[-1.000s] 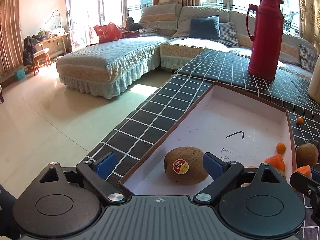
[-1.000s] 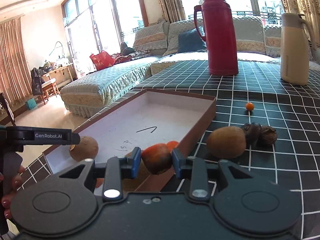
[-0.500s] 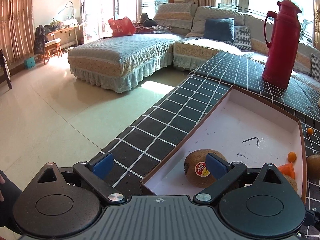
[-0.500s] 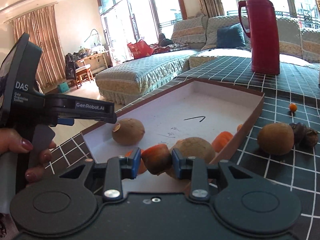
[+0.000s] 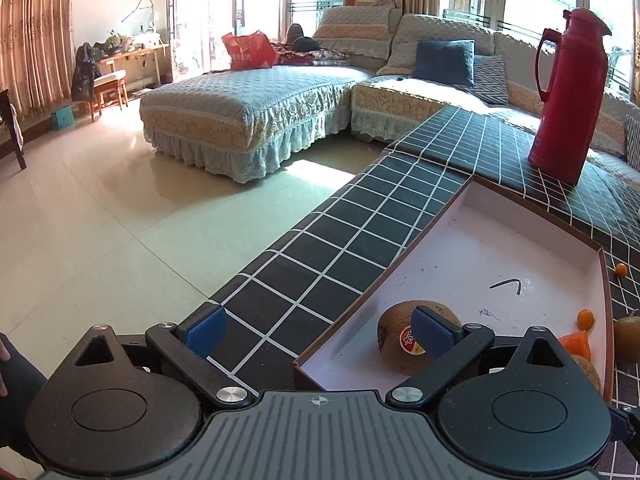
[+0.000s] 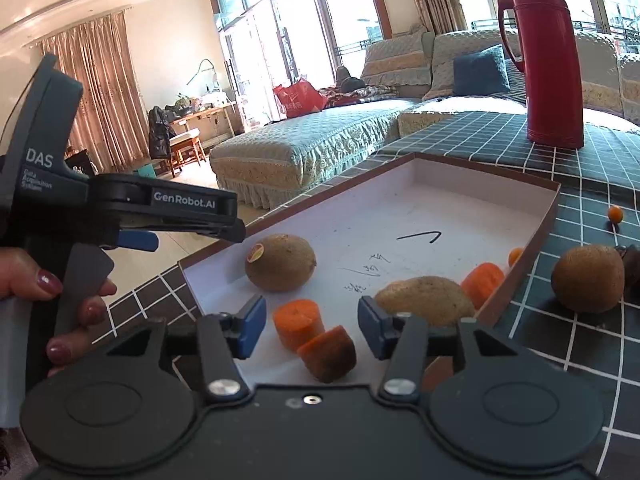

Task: Organize fruits
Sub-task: 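Move the right tool to a dark wrinkled nut and close on it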

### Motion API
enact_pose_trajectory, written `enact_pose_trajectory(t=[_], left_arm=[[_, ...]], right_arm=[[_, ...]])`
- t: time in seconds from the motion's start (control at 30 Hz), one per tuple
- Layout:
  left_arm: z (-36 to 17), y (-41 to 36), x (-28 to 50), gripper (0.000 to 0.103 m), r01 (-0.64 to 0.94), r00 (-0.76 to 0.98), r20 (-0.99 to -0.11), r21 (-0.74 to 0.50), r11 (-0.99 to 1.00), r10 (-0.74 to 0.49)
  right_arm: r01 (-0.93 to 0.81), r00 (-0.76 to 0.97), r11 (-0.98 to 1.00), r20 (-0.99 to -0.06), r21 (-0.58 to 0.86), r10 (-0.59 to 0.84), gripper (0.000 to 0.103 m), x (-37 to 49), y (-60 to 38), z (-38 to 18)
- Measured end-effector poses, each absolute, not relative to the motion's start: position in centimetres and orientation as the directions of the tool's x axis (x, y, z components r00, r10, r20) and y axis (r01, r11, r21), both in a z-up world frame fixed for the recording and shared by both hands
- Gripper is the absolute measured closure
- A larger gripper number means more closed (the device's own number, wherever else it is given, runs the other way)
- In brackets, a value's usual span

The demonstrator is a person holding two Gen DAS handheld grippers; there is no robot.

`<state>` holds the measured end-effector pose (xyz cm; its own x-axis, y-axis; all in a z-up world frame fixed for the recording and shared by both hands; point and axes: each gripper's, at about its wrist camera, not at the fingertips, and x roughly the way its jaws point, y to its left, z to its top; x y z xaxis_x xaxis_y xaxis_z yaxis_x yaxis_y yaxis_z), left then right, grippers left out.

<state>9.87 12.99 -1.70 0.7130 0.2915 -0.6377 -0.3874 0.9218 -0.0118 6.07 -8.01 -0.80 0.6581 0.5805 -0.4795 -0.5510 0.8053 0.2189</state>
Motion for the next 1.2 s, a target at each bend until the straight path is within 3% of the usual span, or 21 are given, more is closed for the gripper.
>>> enact_pose_trajectory(t=[0.3, 0.57, 1.2], left_arm=[[-1.6, 11.8, 9.9, 0.005, -0.358, 0.726, -0.643, -0.049, 0.932, 0.245], [-1.6, 9.5, 10.2, 0.003, -0.292, 0.755, -0.637, -0.112, 0.95, 0.157], [0.4, -2.1, 8.8, 0.002, 0.075, 0.851, -0.519, -0.03, 0.997, -0.08]], right_arm=[[-0.413, 0.786, 0.889, -0.414, 0.199, 0.458, 0.045, 5.9, -11.5, 0.9], [-0.167, 0.85, 0.966, -0.469, 0.195, 0.242, 0.05, 7.0, -15.7, 0.4], [0.049, 0.823, 0.98, -0.564, 0.191, 0.069, 0.052, 7.4, -22.6, -1.0]])
